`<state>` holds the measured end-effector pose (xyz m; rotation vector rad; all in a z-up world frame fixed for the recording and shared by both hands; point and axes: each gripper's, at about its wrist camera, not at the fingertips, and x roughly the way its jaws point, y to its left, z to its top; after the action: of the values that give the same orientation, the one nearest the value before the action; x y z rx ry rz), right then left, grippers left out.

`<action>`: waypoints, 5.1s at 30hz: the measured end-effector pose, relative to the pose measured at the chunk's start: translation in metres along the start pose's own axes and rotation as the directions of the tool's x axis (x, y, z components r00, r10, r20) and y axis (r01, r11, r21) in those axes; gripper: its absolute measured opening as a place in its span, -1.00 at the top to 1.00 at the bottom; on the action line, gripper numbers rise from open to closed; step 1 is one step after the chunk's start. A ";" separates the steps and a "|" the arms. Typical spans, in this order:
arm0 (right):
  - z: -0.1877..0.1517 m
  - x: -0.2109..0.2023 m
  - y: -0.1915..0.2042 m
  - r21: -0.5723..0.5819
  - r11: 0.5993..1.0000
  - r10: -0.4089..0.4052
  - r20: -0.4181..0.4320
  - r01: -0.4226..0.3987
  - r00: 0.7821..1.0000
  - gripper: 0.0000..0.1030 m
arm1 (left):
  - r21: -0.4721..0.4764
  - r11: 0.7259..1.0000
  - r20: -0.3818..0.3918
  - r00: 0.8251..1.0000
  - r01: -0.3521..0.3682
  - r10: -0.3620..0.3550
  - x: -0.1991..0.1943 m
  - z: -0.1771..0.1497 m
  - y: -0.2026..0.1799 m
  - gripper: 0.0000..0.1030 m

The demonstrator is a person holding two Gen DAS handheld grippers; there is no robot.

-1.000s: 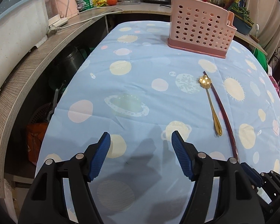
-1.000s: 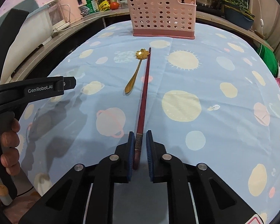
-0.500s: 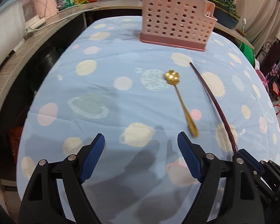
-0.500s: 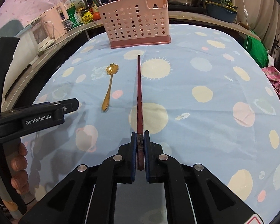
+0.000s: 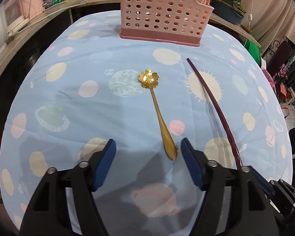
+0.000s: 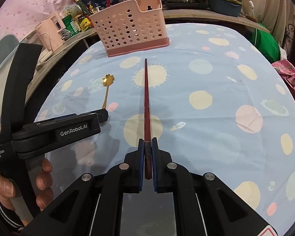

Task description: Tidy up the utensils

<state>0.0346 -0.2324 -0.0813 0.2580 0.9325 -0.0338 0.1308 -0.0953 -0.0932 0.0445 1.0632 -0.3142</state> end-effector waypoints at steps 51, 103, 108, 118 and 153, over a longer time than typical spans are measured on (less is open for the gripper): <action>0.094 -0.115 0.014 0.033 0.989 0.130 0.263 -0.143 0.956 0.87 | 0.012 0.999 0.221 0.974 0.044 -0.046 -0.146 0.033 0.029 0.98; 0.333 -0.028 0.039 -0.024 0.998 0.059 0.415 -0.054 0.908 0.86 | 0.028 0.998 0.355 0.934 -0.060 0.046 -0.097 0.254 0.019 0.95; 0.328 -0.032 0.038 -0.024 0.998 0.055 0.427 -0.049 0.903 0.64 | 0.018 0.998 0.372 0.927 -0.065 0.054 -0.102 0.251 0.018 0.66; 0.314 -0.060 0.037 -0.034 0.998 0.068 0.444 -0.060 0.893 0.42 | 0.008 0.995 0.453 0.888 -0.097 0.083 -0.133 0.236 0.010 0.01; 0.190 -0.096 0.043 -0.073 0.997 0.027 0.373 0.001 0.927 0.08 | -0.020 0.991 0.421 0.898 -0.132 0.128 -0.159 0.134 0.012 -0.18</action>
<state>0.1330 -0.2434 0.1117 0.1819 0.5493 -0.0358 0.1772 -0.0717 0.1088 0.0527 0.6230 -0.1943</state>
